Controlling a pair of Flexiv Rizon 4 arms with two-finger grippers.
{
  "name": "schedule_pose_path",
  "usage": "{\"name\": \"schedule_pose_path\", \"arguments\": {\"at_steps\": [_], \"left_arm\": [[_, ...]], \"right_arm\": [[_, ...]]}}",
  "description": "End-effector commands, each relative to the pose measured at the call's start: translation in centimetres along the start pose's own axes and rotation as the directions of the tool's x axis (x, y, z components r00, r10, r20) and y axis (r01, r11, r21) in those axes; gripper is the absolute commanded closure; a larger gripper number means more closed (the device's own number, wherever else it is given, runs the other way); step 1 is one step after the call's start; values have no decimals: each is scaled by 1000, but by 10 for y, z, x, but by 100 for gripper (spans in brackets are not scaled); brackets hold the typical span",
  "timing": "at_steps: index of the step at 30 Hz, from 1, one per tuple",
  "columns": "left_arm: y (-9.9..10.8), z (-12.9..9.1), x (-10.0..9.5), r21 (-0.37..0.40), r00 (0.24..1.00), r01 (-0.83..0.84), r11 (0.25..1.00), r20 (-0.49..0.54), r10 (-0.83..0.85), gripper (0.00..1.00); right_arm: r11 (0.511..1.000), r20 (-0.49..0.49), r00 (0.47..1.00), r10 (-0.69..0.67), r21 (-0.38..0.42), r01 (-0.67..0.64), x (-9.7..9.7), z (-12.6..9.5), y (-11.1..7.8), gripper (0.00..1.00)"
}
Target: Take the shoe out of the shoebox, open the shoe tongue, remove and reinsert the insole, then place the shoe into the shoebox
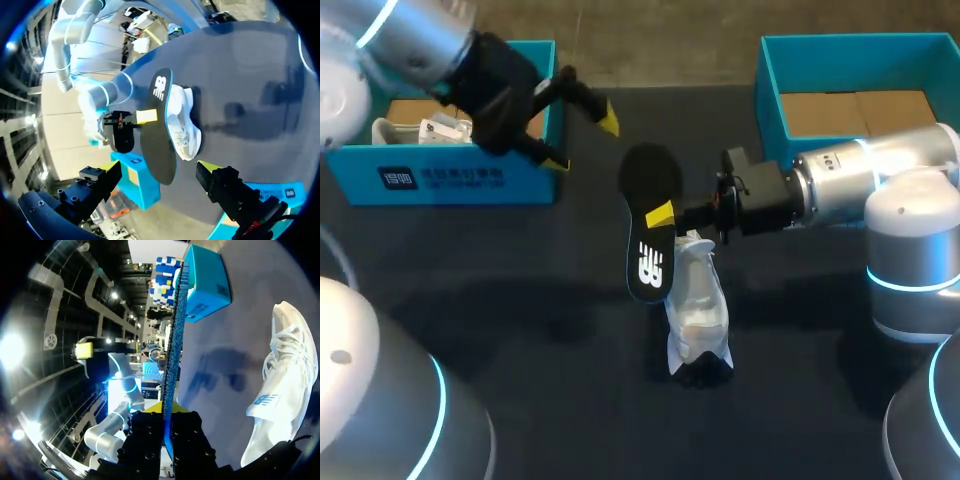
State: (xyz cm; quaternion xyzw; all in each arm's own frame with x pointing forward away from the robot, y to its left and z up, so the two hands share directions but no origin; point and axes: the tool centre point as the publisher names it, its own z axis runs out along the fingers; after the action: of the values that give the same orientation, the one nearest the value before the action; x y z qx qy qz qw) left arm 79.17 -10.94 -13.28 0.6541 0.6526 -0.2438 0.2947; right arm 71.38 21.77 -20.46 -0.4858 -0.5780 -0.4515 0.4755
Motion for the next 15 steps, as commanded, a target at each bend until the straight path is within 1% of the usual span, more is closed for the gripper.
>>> {"name": "schedule_pose_path", "arguments": {"at_steps": [1, 7, 8, 15], "left_arm": [[-10, 1, 15, -71, 912, 29, 997, 410, 2, 0], [-13, -4, 29, -75, 842, 94, 993, 537, -39, 0], [-14, -5, 32, -66, 844, 88, 994, 534, -39, 0], [-14, -5, 32, -66, 844, 88, 994, 534, -39, 0]], "right_arm": [[1000, 2, 1000, 1, -1, -1, 0, 1, 0, 100], [1000, 2, 1000, 1, -1, -1, 0, 1, 0, 100], [1000, 2, 1000, 1, -1, -1, 0, 1, 0, 100], [1000, 2, 1000, 1, -1, -1, 0, 1, 0, 100]]}}
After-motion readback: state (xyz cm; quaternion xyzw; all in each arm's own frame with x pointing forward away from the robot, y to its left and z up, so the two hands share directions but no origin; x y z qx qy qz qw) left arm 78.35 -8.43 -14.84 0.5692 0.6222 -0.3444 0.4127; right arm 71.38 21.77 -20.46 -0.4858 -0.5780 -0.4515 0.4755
